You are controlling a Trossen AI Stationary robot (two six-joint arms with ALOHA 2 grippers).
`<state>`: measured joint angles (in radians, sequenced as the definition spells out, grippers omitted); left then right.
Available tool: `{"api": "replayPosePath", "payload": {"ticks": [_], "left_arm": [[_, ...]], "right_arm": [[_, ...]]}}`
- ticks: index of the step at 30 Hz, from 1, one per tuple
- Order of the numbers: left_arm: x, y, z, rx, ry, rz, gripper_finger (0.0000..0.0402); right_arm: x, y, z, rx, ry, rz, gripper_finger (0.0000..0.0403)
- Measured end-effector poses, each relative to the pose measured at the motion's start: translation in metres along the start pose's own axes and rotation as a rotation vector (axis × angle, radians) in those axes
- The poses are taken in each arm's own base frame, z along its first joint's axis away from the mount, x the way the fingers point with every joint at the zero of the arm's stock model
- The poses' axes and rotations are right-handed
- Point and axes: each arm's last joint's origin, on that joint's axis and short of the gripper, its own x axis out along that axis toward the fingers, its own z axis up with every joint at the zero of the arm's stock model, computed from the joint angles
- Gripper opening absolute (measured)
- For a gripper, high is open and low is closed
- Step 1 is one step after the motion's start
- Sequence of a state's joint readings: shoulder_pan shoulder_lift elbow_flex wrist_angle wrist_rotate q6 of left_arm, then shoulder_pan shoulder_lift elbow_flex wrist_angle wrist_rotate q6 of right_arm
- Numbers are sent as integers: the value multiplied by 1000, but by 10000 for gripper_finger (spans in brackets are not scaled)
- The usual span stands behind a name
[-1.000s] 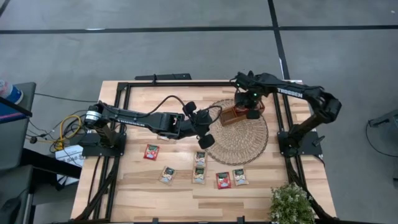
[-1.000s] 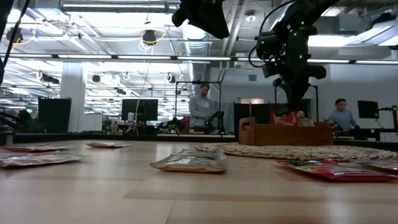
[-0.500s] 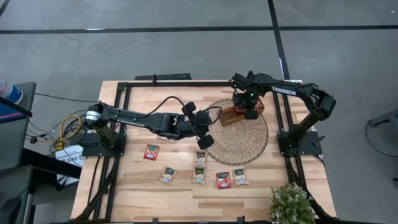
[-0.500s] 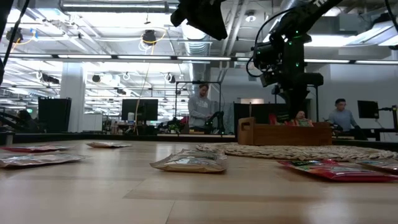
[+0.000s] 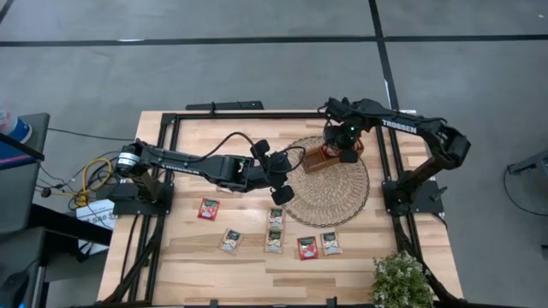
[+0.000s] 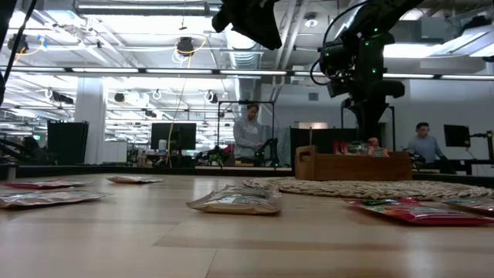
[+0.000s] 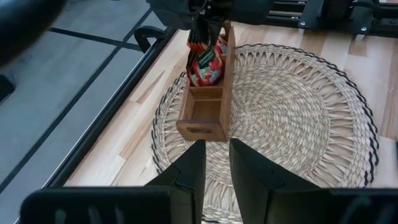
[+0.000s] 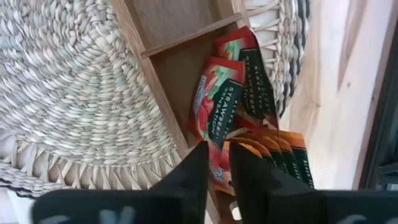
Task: Pick & Place Tea
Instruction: Put the red tea pack into the middle compartment of the brown organizer
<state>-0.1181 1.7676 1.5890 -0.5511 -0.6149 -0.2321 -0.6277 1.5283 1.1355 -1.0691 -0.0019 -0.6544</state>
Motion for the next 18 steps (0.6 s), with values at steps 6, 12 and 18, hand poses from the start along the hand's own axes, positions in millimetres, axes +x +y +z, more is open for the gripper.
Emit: {"api": "replayPosePath", "payload": {"ticks": [6, 12, 18], "left_arm": [[0, 0, 0, 11, 0, 0, 65], [0, 0, 0, 77, 0, -1, 65], [0, 0, 0, 86, 0, -1, 65]], "right_arm": [[-3, 0, -4, 26, 27, 15, 113], [-23, 3, -4, 97, 73, 47, 138], [-60, 27, -8, 115, -28, 151, 131]]}}
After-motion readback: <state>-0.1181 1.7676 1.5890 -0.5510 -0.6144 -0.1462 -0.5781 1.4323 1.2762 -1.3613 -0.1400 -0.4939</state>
